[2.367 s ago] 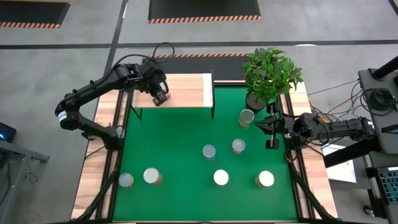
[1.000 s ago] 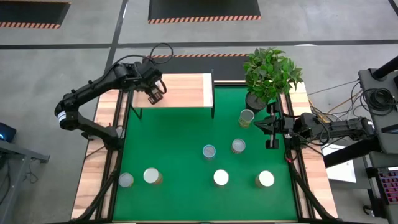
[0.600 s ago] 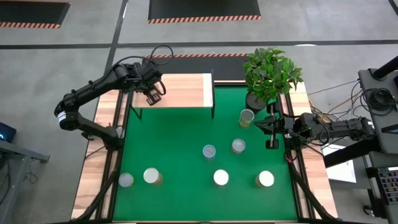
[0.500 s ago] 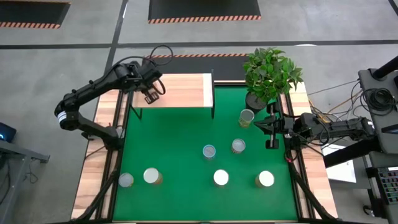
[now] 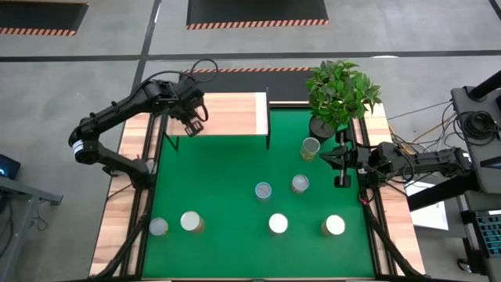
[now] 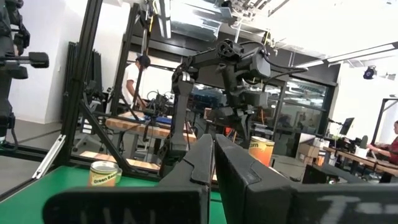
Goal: Pick and place cans onto a shelf
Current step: Put the center left orange can on the shelf, then put the center orange can on the shelf aligned with the other orange can
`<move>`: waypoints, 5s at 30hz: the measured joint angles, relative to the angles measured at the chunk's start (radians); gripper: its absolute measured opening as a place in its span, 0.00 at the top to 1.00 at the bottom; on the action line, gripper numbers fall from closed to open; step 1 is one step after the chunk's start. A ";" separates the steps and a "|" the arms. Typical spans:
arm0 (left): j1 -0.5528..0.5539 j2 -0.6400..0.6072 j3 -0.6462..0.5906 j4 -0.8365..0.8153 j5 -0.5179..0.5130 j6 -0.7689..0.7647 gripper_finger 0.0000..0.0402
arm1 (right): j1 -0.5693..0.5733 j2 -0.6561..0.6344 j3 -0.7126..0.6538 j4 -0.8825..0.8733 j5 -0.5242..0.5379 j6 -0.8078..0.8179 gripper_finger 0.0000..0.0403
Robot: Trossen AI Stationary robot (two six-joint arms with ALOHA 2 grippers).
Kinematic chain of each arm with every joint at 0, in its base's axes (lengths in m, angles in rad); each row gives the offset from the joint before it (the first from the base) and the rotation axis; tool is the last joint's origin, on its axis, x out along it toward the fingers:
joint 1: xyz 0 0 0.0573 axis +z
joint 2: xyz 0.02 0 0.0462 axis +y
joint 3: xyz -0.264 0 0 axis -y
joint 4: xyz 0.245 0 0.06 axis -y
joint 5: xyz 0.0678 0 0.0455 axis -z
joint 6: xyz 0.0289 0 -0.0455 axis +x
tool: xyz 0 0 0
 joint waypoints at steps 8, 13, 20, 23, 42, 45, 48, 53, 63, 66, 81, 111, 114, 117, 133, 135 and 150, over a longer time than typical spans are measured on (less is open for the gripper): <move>0.004 0.000 -0.008 0.004 -0.189 -0.019 1.00 | 0.000 0.000 0.000 -0.002 0.000 0.000 0.98; 0.013 0.000 -0.008 0.005 -0.191 -0.019 1.00 | 0.000 0.000 0.000 -0.002 0.000 0.000 0.98; 0.012 0.000 -0.011 0.038 -0.063 -0.017 1.00 | 0.000 0.000 0.000 -0.002 0.000 -0.001 0.98; 0.011 0.000 -0.034 0.062 -0.008 -0.008 1.00 | 0.000 0.000 0.000 -0.003 0.000 -0.007 0.98; 0.048 0.000 -0.113 0.076 -0.348 0.004 1.00 | 0.000 0.000 0.000 -0.010 0.001 -0.008 0.98; 0.059 0.000 -0.115 0.078 -0.348 0.004 1.00 | 0.000 0.000 0.000 -0.009 0.001 -0.008 0.98; 0.070 0.000 -0.117 0.079 -0.348 0.004 1.00 | 0.000 0.000 0.000 -0.010 0.001 -0.008 0.98; 0.082 0.000 -0.117 0.092 -0.348 0.004 1.00 | 0.000 0.000 0.000 -0.009 0.001 -0.008 0.98; 0.103 0.000 -0.117 0.142 -0.347 0.011 1.00 | 0.000 0.000 0.000 -0.009 0.001 -0.008 0.98; 0.116 0.000 -0.117 0.144 -0.347 0.011 1.00 | 0.000 0.000 0.000 -0.009 0.001 -0.008 0.98; 0.110 -0.010 -0.117 0.176 -0.348 0.013 1.00 | 0.000 0.000 0.000 -0.009 0.001 -0.016 0.98; -1.520 -0.164 -0.368 0.717 -1.124 -0.422 1.00 | 0.265 0.299 0.267 -0.045 0.024 -0.016 0.98; -1.543 -0.151 -0.367 0.717 -1.163 -0.423 1.00 | 0.325 0.374 0.347 -0.171 0.128 -0.010 0.98; -1.545 -0.144 -0.365 0.717 -1.168 -0.422 1.00 | 0.372 0.442 0.457 -0.326 0.208 0.041 0.98; -1.543 -0.115 -0.365 0.713 -1.206 -0.392 1.00 | 0.541 0.829 1.014 -1.262 0.270 0.573 0.98; -1.543 -0.115 -0.365 0.713 -1.213 -0.384 1.00 | 0.574 0.881 1.064 -1.290 0.273 0.603 0.98; -1.543 -0.115 -0.365 0.714 -1.230 -0.331 1.00 | 0.606 1.109 1.135 -1.313 0.278 0.749 0.93</move>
